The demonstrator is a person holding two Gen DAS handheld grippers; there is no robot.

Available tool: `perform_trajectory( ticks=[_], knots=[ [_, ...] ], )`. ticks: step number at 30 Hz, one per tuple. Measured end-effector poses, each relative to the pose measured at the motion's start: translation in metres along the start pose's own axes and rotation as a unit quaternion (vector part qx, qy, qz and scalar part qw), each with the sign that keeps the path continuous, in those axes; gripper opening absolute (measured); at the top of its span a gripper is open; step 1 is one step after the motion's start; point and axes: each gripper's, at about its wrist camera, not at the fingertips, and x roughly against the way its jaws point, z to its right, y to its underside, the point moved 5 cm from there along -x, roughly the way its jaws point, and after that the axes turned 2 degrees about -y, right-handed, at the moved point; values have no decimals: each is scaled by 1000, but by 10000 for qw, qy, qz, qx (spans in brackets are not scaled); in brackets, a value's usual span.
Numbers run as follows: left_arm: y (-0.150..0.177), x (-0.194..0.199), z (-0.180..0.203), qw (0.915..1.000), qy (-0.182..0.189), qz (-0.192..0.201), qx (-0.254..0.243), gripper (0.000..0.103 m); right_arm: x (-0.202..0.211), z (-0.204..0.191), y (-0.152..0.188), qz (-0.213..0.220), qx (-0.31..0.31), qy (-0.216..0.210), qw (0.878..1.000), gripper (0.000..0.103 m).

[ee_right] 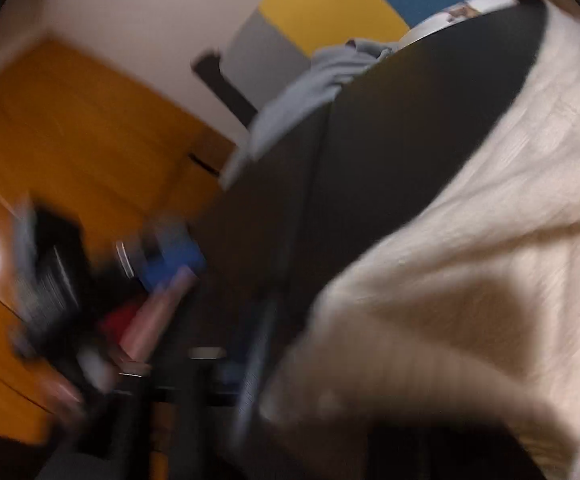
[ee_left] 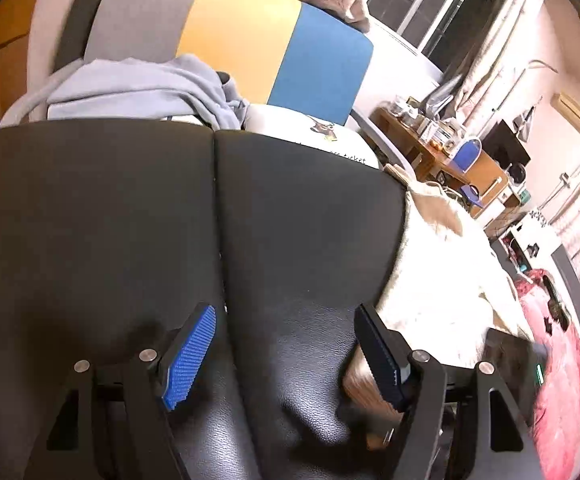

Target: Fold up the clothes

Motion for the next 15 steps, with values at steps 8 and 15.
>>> perform_trajectory(
  ticks=[8,15],
  knots=[
    [-9,-19,102,9826,959,-303,-1564,73,69,-21,39,-258,900,511,9943,75],
    [25,-89,188,9571,1395,-1007,-2331,73,227,78,36,1193,-1386,165,9830,83]
  ],
)
